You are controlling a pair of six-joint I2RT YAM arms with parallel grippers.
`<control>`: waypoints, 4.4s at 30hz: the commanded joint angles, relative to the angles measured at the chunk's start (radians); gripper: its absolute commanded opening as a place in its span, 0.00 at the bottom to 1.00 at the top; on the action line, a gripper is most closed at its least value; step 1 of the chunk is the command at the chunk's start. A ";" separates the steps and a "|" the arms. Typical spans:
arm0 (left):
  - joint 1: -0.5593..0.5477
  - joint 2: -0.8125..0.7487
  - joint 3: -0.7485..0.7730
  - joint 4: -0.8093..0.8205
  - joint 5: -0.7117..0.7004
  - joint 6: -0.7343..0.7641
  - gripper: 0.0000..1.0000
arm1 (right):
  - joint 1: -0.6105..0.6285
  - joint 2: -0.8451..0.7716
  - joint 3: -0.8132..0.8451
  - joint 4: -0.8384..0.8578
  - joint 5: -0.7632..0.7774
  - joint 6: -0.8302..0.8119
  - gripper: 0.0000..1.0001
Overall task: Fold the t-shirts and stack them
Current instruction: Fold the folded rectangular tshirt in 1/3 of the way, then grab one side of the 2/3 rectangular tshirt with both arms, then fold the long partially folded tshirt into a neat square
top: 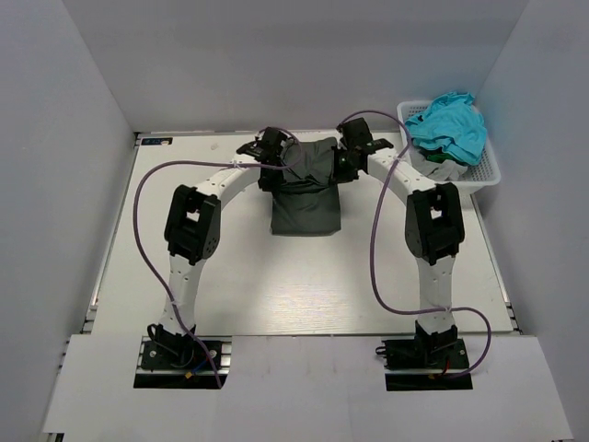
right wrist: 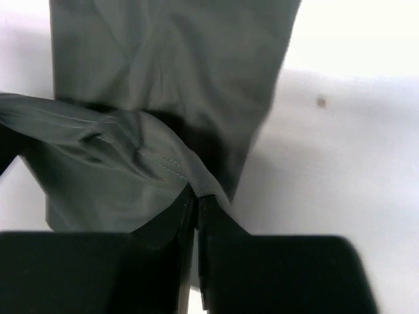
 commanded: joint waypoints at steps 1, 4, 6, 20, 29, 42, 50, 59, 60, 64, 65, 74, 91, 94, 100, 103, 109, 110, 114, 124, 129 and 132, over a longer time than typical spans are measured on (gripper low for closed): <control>0.036 -0.010 0.063 0.116 0.058 0.023 0.28 | -0.022 0.055 0.122 0.071 -0.053 0.008 0.08; 0.082 0.063 0.199 0.137 0.147 0.032 0.96 | -0.044 0.142 0.216 0.107 -0.083 0.034 0.62; 0.118 0.128 0.314 0.098 0.156 0.018 1.00 | -0.068 0.188 0.305 0.097 -0.135 0.058 0.82; 0.131 -0.503 -0.565 0.390 0.374 -0.025 1.00 | -0.025 -0.222 -0.313 0.306 -0.392 -0.098 0.90; 0.122 -0.812 -0.843 0.311 0.359 -0.034 1.00 | 0.027 -0.097 -0.259 0.328 -0.405 -0.077 0.90; 0.131 -1.050 -0.899 0.102 0.176 -0.045 1.00 | 0.085 0.069 -0.097 0.405 -0.195 -0.088 0.90; 0.140 -1.050 -0.888 0.041 0.142 -0.045 1.00 | 0.082 0.176 0.047 0.486 -0.046 -0.061 0.90; 0.140 -1.030 -0.856 0.007 0.124 -0.045 1.00 | 0.077 0.351 0.338 0.393 0.117 -0.055 0.90; 0.140 -1.030 -0.856 0.007 0.124 -0.045 1.00 | 0.077 0.348 0.363 0.385 0.118 -0.089 0.90; 0.140 -1.030 -0.856 0.030 0.124 -0.035 1.00 | 0.079 0.226 0.307 0.376 0.147 -0.147 0.90; 0.126 -1.018 -0.856 0.039 0.124 -0.035 1.00 | 0.077 0.158 0.281 0.382 0.155 -0.153 0.90; 0.096 -0.837 -0.856 0.274 0.338 -0.014 1.00 | 0.056 -0.252 -0.316 0.230 0.194 0.081 0.90; -0.032 -0.391 -0.695 0.354 0.219 0.004 0.69 | 0.056 -0.201 -0.474 0.123 0.094 0.044 0.90; -0.041 -0.346 -0.686 0.363 0.181 -0.005 0.59 | 0.058 -0.186 -0.492 0.141 0.108 0.049 0.90; -0.073 -0.311 -0.655 0.331 0.123 -0.014 0.41 | 0.070 -0.149 -0.491 0.153 0.109 0.055 0.49; -0.073 -0.292 -0.666 0.343 0.122 -0.034 0.33 | 0.076 -0.154 -0.514 0.169 0.094 0.057 0.31; -0.092 -0.252 -0.641 0.343 0.156 -0.034 0.00 | 0.091 -0.169 -0.532 0.170 0.048 0.074 0.00; -0.092 -0.252 -0.641 0.343 0.156 -0.017 0.00 | 0.093 -0.175 -0.535 0.169 0.042 0.072 0.00; -0.119 -0.384 -0.727 0.343 0.107 0.008 0.00 | 0.107 -0.255 -0.561 0.152 0.063 0.052 0.00; -0.214 -0.797 -1.018 0.201 0.305 -0.087 0.00 | 0.186 -0.586 -0.808 -0.006 -0.095 0.031 0.00; -0.240 -0.998 -0.965 -0.016 0.372 -0.172 0.00 | 0.223 -0.750 -0.801 -0.239 -0.166 0.032 0.00; -0.250 -1.044 -0.835 -0.112 0.354 -0.183 0.00 | 0.219 -0.792 -0.657 -0.343 -0.101 0.024 0.00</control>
